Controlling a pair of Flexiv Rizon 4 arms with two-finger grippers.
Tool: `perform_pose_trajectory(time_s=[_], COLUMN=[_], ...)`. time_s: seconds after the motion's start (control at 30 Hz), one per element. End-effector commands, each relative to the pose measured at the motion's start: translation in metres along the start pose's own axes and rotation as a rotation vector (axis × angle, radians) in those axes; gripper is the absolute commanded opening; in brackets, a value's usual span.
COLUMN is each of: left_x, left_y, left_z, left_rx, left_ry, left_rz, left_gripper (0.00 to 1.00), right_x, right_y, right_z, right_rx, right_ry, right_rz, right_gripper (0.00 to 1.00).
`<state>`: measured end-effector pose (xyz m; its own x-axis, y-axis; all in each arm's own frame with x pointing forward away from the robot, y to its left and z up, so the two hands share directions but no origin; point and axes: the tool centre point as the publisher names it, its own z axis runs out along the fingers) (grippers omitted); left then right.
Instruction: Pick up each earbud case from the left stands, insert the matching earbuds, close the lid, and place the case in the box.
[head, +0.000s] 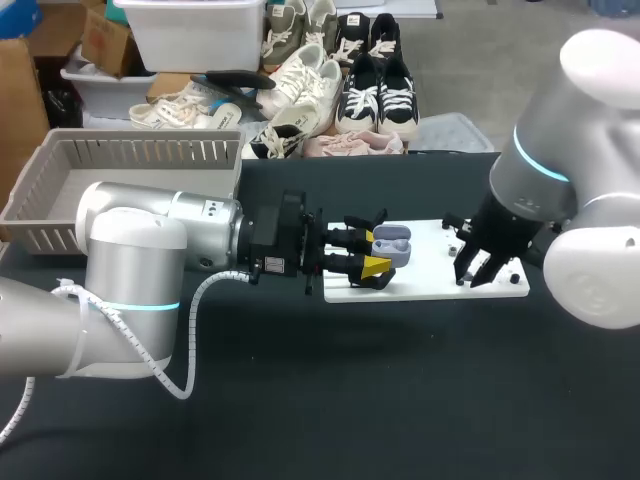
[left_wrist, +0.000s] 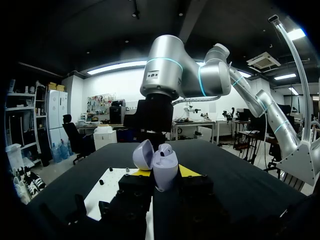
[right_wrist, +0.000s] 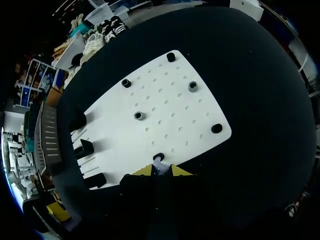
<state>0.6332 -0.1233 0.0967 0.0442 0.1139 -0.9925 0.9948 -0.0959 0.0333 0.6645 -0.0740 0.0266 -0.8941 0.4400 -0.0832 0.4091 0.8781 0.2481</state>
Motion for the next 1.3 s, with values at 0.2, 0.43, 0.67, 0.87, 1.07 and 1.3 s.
perform_pose_trajectory(time_s=[0.2,0.43,0.67,0.87,1.07,1.3], left_x=[0.001,0.001,0.001,0.001,0.001,0.001], left_y=[0.000,0.000,0.000,0.000,0.000,0.000], left_z=[0.000,0.000,0.000,0.000,0.000,0.000], left_rx=[-0.001,-0.001,-0.001,-0.001,-0.001,-0.001], left_ry=[-0.002,-0.002,-0.002,-0.002,-0.002,-0.002], left_rz=[0.001,0.001,0.001,0.001,0.001,0.001], left_gripper=[0.00,0.00,0.00,0.00,0.00,0.00], right_x=[0.000,0.001,0.004,0.005,0.008,0.010], right_y=[0.000,-0.001,-0.003,-0.004,-0.008,-0.011], right_z=[0.000,-0.005,-0.013,-0.021,-0.035,-0.059], right_rx=[-0.001,-0.004,-0.006,-0.012,-0.003,0.013], right_ry=[0.002,-0.001,-0.006,-0.019,-0.040,-0.044], right_rz=[0.002,0.007,0.010,0.013,0.014,0.042], right_gripper=[0.00,0.00,0.00,0.00,0.00,0.00])
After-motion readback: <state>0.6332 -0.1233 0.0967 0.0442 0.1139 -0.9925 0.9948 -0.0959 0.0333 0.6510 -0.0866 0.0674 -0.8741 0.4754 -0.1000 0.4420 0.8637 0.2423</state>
